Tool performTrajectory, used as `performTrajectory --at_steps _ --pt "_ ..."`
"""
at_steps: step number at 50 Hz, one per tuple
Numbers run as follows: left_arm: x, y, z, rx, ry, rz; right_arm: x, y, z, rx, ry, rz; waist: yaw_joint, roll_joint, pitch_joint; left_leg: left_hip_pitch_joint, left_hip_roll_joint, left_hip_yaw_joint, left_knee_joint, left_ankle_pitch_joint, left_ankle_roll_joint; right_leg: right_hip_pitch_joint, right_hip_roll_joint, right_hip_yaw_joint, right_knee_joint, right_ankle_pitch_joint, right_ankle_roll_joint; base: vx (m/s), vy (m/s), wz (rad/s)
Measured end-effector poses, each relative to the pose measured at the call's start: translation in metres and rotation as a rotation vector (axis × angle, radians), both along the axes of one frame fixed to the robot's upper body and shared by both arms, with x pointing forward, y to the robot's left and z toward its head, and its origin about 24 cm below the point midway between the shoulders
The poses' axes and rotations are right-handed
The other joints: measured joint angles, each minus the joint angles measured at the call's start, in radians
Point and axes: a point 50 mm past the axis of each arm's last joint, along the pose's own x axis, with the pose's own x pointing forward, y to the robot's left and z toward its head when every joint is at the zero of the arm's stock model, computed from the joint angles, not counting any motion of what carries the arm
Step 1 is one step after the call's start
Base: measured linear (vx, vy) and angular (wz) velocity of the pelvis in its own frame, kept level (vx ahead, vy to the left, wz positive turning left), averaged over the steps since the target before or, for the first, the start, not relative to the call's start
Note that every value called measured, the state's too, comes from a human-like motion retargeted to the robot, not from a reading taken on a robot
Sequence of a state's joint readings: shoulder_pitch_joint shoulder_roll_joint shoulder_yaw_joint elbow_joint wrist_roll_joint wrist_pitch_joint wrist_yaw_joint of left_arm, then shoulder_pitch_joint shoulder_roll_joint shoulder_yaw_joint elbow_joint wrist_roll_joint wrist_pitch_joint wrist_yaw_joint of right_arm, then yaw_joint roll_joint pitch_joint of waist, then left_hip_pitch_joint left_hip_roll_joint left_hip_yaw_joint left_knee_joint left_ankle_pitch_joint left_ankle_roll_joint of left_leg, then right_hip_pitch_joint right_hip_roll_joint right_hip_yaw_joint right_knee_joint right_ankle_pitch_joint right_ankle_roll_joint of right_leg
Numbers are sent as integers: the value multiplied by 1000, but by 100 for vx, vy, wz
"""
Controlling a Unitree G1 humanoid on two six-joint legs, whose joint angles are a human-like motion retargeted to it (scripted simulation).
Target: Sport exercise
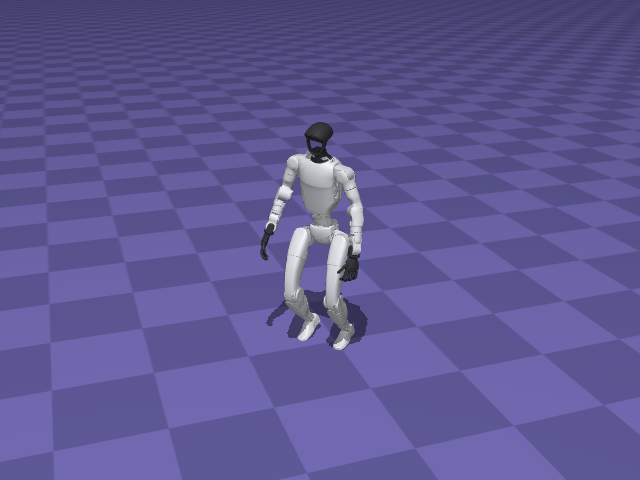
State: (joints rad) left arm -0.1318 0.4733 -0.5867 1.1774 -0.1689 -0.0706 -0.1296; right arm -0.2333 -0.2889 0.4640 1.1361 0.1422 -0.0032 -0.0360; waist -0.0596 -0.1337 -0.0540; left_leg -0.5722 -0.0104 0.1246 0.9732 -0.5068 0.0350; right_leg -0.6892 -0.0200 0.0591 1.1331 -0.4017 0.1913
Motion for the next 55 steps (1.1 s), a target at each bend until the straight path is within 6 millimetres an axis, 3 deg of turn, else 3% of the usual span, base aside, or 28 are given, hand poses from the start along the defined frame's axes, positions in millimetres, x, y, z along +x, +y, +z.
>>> performTrajectory --at_steps 3,5,7,10,13,15,17,20,23,25,29,33,37,38,40,43,48,50,53,55 --pt "-7 -10 -5 -70 35 -2 -19 0 -9 45 71 21 -17 3 -94 -49 -13 -2 -166 239 -84 -44 -18 2 -150 182 39 2 -8 67" --pt "-10 -17 -8 -92 60 -27 -33 -4 -13 55 114 19 -15 10 -135 -72 -26 -4 -202 294 -104 -59 -19 4 -186 235 54 -4 -5 50" --pt "-15 -22 -12 -97 80 -46 -45 -5 -18 52 148 10 -12 14 -146 -89 -30 11 -142 267 -86 -62 -24 0 -151 211 40 -6 -3 27" --pt "-23 -31 -17 -102 113 -77 -62 -9 -25 33 202 -10 1 27 -167 -66 -21 31 -81 143 -33 -28 -22 -16 -126 104 -16 -6 -1 1" --pt "-29 -33 -21 -46 147 -121 -68 -6 -29 -8 236 19 10 34 -170 -77 0 48 74 -141 63 -26 -23 -35 -16 -191 -108 -8 -1 -12" --pt "-32 -31 -23 6 177 -144 -63 -3 -29 -39 243 52 9 39 -134 -69 30 77 166 -287 104 -14 -21 -47 60 -325 -132 0 0 0" --pt "-25 -30 -22 18 172 -118 -49 2 -26 -45 227 70 11 38 -55 7 34 89 162 -306 107 56 -24 -51 69 -337 -134 0 0 0" --pt "-40 -31 -26 -42 208 -42 -56 8 -29 11 268 59 28 50 -60 59 21 54 55 -155 46 109 -14 -49 -29 -209 -121 8 -2 -16" --pt "-56 -32 -29 -131 265 29 -69 9 -33 90 340 40 28 43 -131 41 8 46 -82 128 -31 88 -38 -53 -133 38 -72 9 -3 5" --pt "-62 -33 -29 -174 297 46 -75 7 -34 128 374 33 28 36 -172 4 -10 39 -127 260 -63 47 -51 -53 -156 150 -48 3 -1 5" --pt "-64 -33 -29 -194 318 39 -81 1 -34 174 383 -14 43 35 -209 -50 -48 4 -139 307 -67 -3 -41 -56 -156 197 -34 0 0 -4" --pt "-66 -35 -30 -184 310 44 -83 -2 -34 191 356 -86 48 36 -214 -105 -80 -9 -21 197 -21 -46 -20 -55 -59 95 -63 -10 2 -20" --pt "-53 -33 -28 -98 260 10 -73 -6 -31 147 298 -128 39 47 -172 -148 -92 -9 205 -208 110 -84 -1 -67 164 -253 -121 -5 2 -16" --pt "-47 -31 -27 -65 243 0 -68 -8 -30 121 282 -129 29 49 -143 -150 -87 5 259 -286 142 -96 -3 -71 239 -294 -117 0 0 0" --pt "-33 -31 -25 -22 199 -3 -57 -9 -27 83 237 -139 1 38 -84 -137 -96 36 298 -352 191 -128 -18 -56 372 -271 -87 -3 2 21" --pt "-41 -31 -26 -38 190 44 -62 -11 -28 81 236 -160 -12 51 -76 -78 -103 29 211 -290 172 -130 8 -41 381 -186 -79 4 -2 -15" --pt "-78 -33 -34 -112 291 164 -81 -5 -34 123 286 -155 -1 74 -133 -88 -98 -51 168 0 33 -82 86 -4 172 -25 -118 5 -6 -33" --pt "-87 -29 -34 -108 305 203 -81 -7 -33 117 282 -146 24 76 -146 -135 -58 -52 292 0 30 -63 108 -4 138 -63 -158 1 -6 -57" --pt "-90 -20 -33 -65 307 206 -70 -16 -29 49 258 -108 64 67 -136 -218 36 -25 532 -104 76 -62 95 -38 192 -275 -216 0 -5 -56" --pt "-84 -14 -30 -46 282 220 -55 -24 -23 -2 223 -108 83 68 -115 -234 79 -21 570 -134 96 -35 88 -51 189 -300 -228 4 -4 -45"
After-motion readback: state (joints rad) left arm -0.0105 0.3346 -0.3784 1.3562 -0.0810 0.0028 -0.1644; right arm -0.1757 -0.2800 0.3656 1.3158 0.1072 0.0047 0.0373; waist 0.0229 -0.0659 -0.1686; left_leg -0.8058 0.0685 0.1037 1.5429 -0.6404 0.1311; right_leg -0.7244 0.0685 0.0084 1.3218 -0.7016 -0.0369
